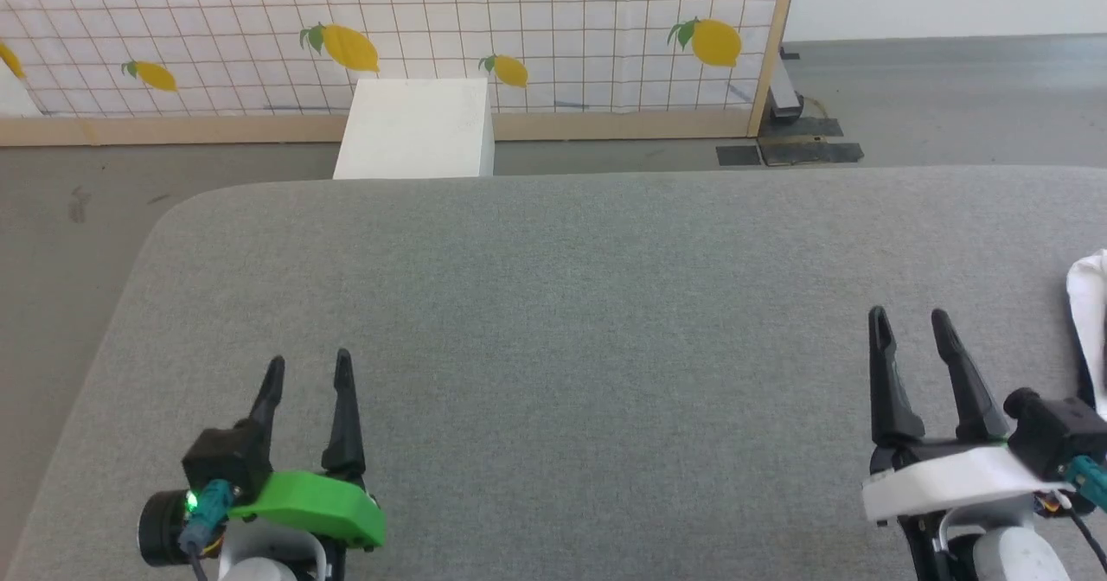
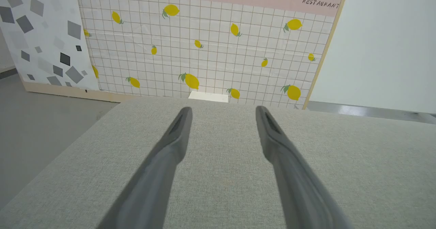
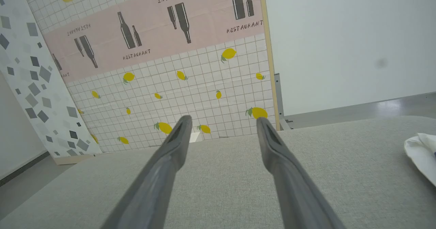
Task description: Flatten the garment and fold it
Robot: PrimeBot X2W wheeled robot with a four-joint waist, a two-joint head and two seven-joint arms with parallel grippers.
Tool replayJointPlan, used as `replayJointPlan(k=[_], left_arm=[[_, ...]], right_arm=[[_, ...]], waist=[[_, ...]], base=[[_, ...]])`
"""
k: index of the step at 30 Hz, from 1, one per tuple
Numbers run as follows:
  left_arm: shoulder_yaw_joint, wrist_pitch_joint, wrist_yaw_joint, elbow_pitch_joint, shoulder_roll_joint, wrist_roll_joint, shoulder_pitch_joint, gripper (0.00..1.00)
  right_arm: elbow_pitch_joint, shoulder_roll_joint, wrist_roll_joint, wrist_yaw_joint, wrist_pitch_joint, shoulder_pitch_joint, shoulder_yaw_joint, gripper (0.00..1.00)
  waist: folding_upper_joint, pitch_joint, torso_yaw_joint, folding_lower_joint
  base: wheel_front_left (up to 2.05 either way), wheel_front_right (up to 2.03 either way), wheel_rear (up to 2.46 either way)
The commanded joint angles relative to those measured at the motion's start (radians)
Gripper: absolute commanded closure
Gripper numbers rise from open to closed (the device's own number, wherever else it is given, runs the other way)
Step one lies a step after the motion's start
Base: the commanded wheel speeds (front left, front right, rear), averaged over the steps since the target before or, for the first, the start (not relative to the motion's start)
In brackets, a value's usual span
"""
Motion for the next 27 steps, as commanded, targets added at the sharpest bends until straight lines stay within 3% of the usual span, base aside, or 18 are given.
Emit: replayJointPlan(k=[1,18,19,27], left_arm=[[-0.006,-0.007,0.006,0.015,-0.002,0.009,0.010,0.00],[-0.028,-0.019,0.013,0.099,-0.015,0.012,0.023,0.00],[-0.029,-0.013,0.006,0.098,-0.012,0.014,0.018,1.00],[-0.027,-0.004,0.006,0.091,-0.013,0.021,0.018,1.00]], right_arm=[[0.006,0.000,-0.009,-0.001,-0.005,0.020,-0.004,0.00],[0.065,0.000,-0.007,-0.001,-0.005,0.062,-0.005,0.00],[0.063,0.000,-0.009,0.000,0.000,0.056,-0.005,1.00],[0.058,0.000,-0.017,0.000,0.009,0.056,-0.004,1.00]], waist=[[0.0000,-0.004,0.000,0.0001],[0.0000,-0.018,-0.002,0.0001],[0.0000,-0.018,-0.002,0.0001],[0.0000,-0.017,-0.002,0.0001]], base=[[0.00,0.00,0.00],[0.00,0.00,0.00],[0.00,0.00,0.00],[0.00,0.00,0.00]])
